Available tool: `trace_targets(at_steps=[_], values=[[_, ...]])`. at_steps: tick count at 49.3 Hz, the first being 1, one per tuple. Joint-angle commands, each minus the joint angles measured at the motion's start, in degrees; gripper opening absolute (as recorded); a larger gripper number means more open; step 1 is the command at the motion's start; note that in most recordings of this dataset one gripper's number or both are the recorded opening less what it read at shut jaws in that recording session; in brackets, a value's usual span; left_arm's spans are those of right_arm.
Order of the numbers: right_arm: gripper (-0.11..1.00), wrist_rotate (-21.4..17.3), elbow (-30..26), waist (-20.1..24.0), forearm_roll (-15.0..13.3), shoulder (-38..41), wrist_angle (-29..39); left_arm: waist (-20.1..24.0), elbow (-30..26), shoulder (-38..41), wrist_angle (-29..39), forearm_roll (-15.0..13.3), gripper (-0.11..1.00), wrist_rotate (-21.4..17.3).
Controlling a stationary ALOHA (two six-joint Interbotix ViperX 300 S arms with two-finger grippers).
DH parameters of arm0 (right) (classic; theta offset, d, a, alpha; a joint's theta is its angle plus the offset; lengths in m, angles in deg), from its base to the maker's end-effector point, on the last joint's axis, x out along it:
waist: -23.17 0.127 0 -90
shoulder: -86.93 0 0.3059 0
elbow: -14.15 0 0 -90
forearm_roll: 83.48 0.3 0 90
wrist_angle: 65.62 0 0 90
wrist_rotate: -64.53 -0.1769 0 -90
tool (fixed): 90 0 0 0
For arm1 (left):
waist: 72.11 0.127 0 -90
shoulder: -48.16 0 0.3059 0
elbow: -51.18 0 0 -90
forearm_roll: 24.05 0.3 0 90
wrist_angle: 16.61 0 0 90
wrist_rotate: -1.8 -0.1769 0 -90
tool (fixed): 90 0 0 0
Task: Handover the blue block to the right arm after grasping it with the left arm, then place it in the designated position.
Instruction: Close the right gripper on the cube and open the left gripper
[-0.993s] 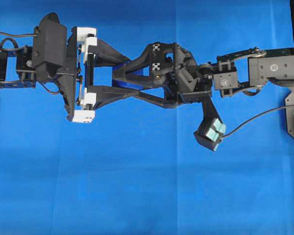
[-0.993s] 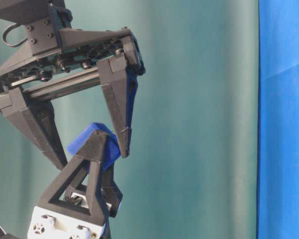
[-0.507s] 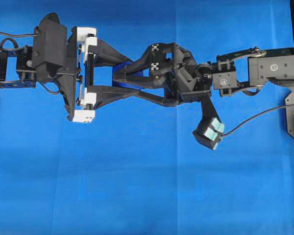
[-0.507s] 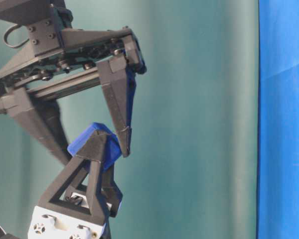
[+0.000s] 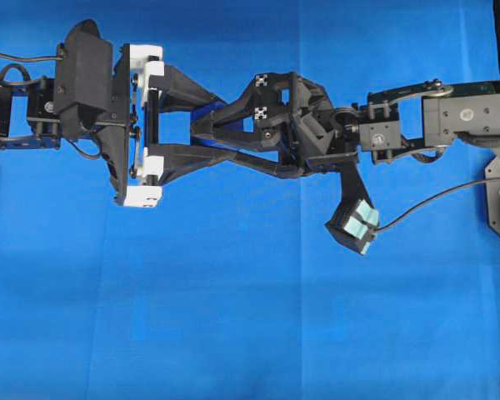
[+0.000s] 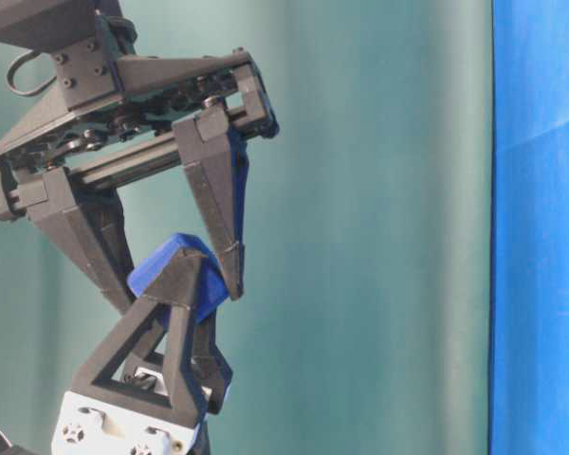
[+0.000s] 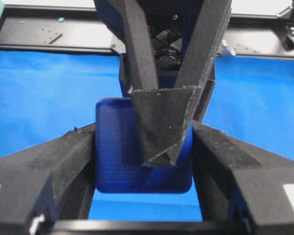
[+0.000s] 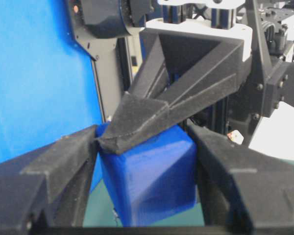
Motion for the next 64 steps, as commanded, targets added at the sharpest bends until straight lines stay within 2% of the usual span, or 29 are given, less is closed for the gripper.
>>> trace_targets(at_steps=[1, 24, 31, 35, 53, 64], values=[[0.49, -0.4, -1.8, -0.4, 0.0, -0.6, -0.2, -0.8, -0.7, -1.1, -0.7, 0.2, 0.48, -0.3], [0.49, -0.4, -1.7, -0.4, -0.1, -0.5, 0.7, -1.8, -1.0, -1.0, -0.8, 0.2, 0.49, 0.0], [0.49, -0.4, -1.7, -0.4, 0.0, -0.5, 0.7, -1.9, -0.8, -1.0, -0.8, 0.2, 0.83, 0.1], [0.49, -0.4, -1.7, -0.4, 0.0, -0.5, 0.7, -1.9, -0.8, -1.1, -0.8, 0.2, 0.93, 0.0], [0.49, -0.5, -1.3, -0.4, 0.0, -1.0, 0.7, -1.7, -0.9, -1.0, -0.8, 0.1, 0.93, 0.1], [0.49, -0.6, 1.1, -0.4, 0.0, -3.6, 0.7, -1.6, -0.4, -1.3, -0.8, 0.1, 0.93, 0.1]])
